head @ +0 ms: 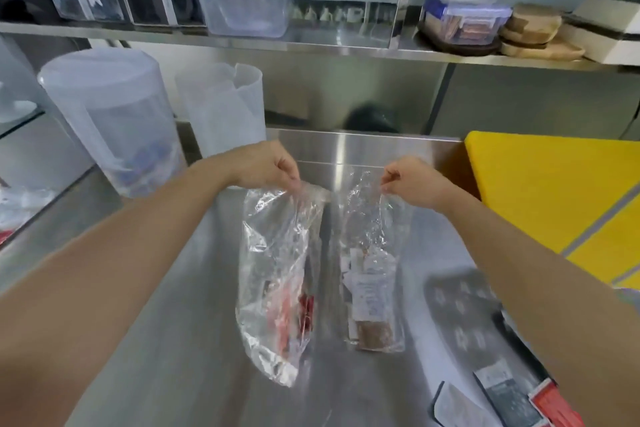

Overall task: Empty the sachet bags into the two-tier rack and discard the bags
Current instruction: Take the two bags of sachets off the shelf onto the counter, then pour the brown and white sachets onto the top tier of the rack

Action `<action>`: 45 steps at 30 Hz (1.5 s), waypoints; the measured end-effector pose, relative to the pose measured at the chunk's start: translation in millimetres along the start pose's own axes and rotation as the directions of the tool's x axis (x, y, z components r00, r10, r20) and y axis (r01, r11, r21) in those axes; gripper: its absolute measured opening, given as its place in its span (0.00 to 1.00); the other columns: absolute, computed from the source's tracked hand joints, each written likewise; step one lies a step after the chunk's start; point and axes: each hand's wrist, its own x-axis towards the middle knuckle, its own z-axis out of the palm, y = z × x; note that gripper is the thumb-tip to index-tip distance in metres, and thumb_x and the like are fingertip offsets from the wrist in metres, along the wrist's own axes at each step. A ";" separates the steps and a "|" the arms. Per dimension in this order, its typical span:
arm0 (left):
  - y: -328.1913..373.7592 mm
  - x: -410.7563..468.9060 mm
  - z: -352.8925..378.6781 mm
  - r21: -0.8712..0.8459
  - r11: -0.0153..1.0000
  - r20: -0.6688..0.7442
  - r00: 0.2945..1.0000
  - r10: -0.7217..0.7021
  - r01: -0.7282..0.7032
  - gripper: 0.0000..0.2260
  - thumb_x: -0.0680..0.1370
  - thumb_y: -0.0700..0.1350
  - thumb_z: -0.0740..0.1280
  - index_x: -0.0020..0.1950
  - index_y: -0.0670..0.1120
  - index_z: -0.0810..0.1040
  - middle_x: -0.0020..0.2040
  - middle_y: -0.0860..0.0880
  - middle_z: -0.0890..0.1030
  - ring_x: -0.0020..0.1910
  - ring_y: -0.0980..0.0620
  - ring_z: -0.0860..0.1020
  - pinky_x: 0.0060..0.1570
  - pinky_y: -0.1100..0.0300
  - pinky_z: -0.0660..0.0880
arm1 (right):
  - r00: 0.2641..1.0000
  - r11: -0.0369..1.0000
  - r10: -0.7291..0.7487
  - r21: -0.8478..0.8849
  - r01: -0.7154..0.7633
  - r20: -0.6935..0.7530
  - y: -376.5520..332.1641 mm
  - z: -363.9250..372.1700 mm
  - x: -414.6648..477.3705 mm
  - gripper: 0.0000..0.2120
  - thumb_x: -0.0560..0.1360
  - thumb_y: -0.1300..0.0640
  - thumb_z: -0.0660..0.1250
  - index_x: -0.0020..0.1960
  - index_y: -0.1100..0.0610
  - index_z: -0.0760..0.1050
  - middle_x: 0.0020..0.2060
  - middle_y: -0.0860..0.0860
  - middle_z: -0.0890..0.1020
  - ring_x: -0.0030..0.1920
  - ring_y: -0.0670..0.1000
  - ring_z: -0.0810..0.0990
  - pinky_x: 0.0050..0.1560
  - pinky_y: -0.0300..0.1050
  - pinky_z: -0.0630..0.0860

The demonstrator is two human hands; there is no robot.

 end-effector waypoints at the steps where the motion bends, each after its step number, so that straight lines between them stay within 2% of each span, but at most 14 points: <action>1: -6.8 8.0 4.1 -0.007 1.000 -0.048 0.999 -0.011 0.011 0.05 0.71 0.45 0.72 0.34 0.50 0.83 0.27 0.61 0.80 0.27 0.65 0.73 0.28 0.73 0.68 | 0.999 0.999 0.036 -0.024 -0.037 -0.035 8.1 6.2 7.8 0.04 0.71 0.65 0.68 0.42 0.65 0.80 0.39 0.57 0.81 0.40 0.53 0.75 0.41 0.36 0.72; 5: -35.2 37.5 22.1 0.170 0.981 -0.177 0.982 -0.058 0.089 0.05 0.74 0.47 0.68 0.43 0.48 0.82 0.41 0.54 0.81 0.41 0.54 0.77 0.42 0.62 0.70 | 0.993 0.987 0.096 -0.124 -0.104 -0.064 26.3 24.6 31.1 0.06 0.71 0.62 0.65 0.42 0.60 0.81 0.45 0.57 0.84 0.48 0.58 0.79 0.52 0.52 0.76; 10: -62.8 56.3 37.4 0.344 0.917 -0.186 0.972 -0.144 0.201 0.09 0.76 0.49 0.64 0.54 0.48 0.80 0.56 0.47 0.79 0.55 0.46 0.76 0.56 0.53 0.68 | 0.987 0.973 0.153 -0.168 -0.160 -0.055 35.1 43.1 49.2 0.09 0.72 0.61 0.62 0.44 0.56 0.81 0.50 0.55 0.82 0.54 0.58 0.76 0.58 0.53 0.69; 17: -36.2 50.6 34.3 -0.083 0.985 -0.416 0.893 -0.170 0.149 0.06 0.76 0.46 0.65 0.48 0.47 0.81 0.45 0.51 0.79 0.45 0.53 0.76 0.48 0.60 0.71 | 0.973 0.993 0.121 0.015 -0.121 -0.195 32.2 44.6 56.9 0.08 0.73 0.62 0.62 0.45 0.61 0.79 0.46 0.59 0.83 0.50 0.61 0.78 0.54 0.53 0.74; 22: 43.4 14.6 45.6 -0.187 0.969 -0.549 0.836 0.033 -0.160 0.05 0.75 0.44 0.66 0.46 0.46 0.81 0.40 0.54 0.80 0.37 0.59 0.75 0.42 0.68 0.71 | 0.959 0.974 0.120 0.219 -0.064 -0.256 16.6 45.5 37.3 0.06 0.73 0.62 0.63 0.41 0.57 0.79 0.35 0.50 0.79 0.41 0.52 0.77 0.43 0.43 0.73; 26: 88.1 0.7 102.1 -0.325 0.918 -0.421 0.904 0.072 -0.225 0.10 0.77 0.48 0.64 0.57 0.47 0.78 0.53 0.51 0.80 0.50 0.60 0.76 0.54 0.68 0.72 | 0.983 0.989 0.055 0.143 -0.030 -0.174 17.6 57.4 10.7 0.06 0.71 0.62 0.64 0.36 0.54 0.74 0.35 0.50 0.79 0.42 0.56 0.78 0.38 0.44 0.70; 27: 90.1 2.2 117.5 -0.397 0.903 -0.367 0.930 0.006 -0.163 0.15 0.77 0.51 0.63 0.62 0.48 0.74 0.59 0.50 0.77 0.57 0.59 0.74 0.61 0.63 0.70 | 0.986 0.983 0.046 0.182 -0.016 -0.160 20.1 63.6 4.9 0.02 0.71 0.62 0.65 0.42 0.58 0.76 0.41 0.55 0.81 0.47 0.59 0.79 0.44 0.47 0.74; 28: 90.0 4.5 131.3 -0.476 0.877 -0.298 0.950 -0.089 -0.067 0.21 0.77 0.55 0.61 0.68 0.49 0.68 0.66 0.48 0.72 0.64 0.56 0.69 0.67 0.57 0.66 | 0.984 0.977 0.076 0.211 -0.041 -0.158 21.5 69.1 -2.0 0.08 0.72 0.60 0.66 0.50 0.60 0.77 0.48 0.59 0.81 0.52 0.60 0.78 0.51 0.52 0.75; 32: 76.9 13.1 167.0 -0.634 0.712 -0.070 0.894 -0.442 0.302 0.37 0.74 0.67 0.53 0.76 0.52 0.44 0.79 0.48 0.48 0.77 0.45 0.48 0.73 0.43 0.51 | 0.966 0.939 0.255 0.252 -0.235 -0.047 28.7 92.1 -25.7 0.32 0.73 0.45 0.65 0.72 0.53 0.58 0.71 0.59 0.65 0.70 0.59 0.64 0.68 0.61 0.64; 36: 70.5 11.4 181.9 -0.760 0.526 0.103 0.869 -0.483 0.382 0.40 0.71 0.72 0.50 0.76 0.52 0.45 0.77 0.44 0.56 0.73 0.41 0.62 0.61 0.52 0.73 | 0.968 0.876 0.249 0.417 -0.244 0.043 33.4 102.7 -51.8 0.41 0.68 0.36 0.66 0.73 0.42 0.49 0.74 0.51 0.59 0.73 0.55 0.58 0.70 0.64 0.59; 38: 76.5 12.9 185.5 -0.800 0.454 0.140 0.858 -0.494 0.392 0.38 0.72 0.70 0.51 0.73 0.46 0.60 0.69 0.41 0.71 0.65 0.43 0.72 0.61 0.52 0.72 | 0.978 0.846 0.198 0.493 -0.203 0.063 34.3 104.9 -59.3 0.37 0.70 0.42 0.67 0.73 0.44 0.52 0.72 0.53 0.65 0.70 0.55 0.64 0.69 0.59 0.64; 40: 83.7 14.9 189.2 -0.849 0.441 0.089 0.902 -0.422 0.290 0.28 0.75 0.66 0.53 0.63 0.47 0.73 0.60 0.44 0.77 0.57 0.48 0.76 0.58 0.55 0.69 | 0.983 0.774 0.165 0.608 -0.178 0.077 34.7 102.5 -64.7 0.27 0.72 0.50 0.67 0.68 0.49 0.63 0.59 0.55 0.79 0.57 0.55 0.78 0.59 0.54 0.75; 43: 92.3 18.0 193.7 -0.967 0.220 0.075 0.969 -0.237 0.129 0.20 0.78 0.61 0.53 0.55 0.50 0.77 0.54 0.44 0.80 0.52 0.48 0.77 0.56 0.55 0.68 | 0.963 0.585 0.249 0.777 -0.234 0.102 44.3 94.1 -69.3 0.12 0.71 0.58 0.69 0.54 0.52 0.73 0.33 0.46 0.84 0.34 0.44 0.82 0.34 0.34 0.77; 45: 97.1 19.0 198.0 -0.984 0.124 0.107 0.984 -0.140 0.125 0.18 0.78 0.61 0.52 0.53 0.53 0.76 0.51 0.46 0.79 0.48 0.50 0.76 0.51 0.57 0.67 | 0.926 0.505 0.368 0.820 -0.271 0.079 55.1 89.5 -70.0 0.08 0.71 0.62 0.68 0.46 0.51 0.72 0.27 0.44 0.81 0.25 0.39 0.78 0.23 0.28 0.70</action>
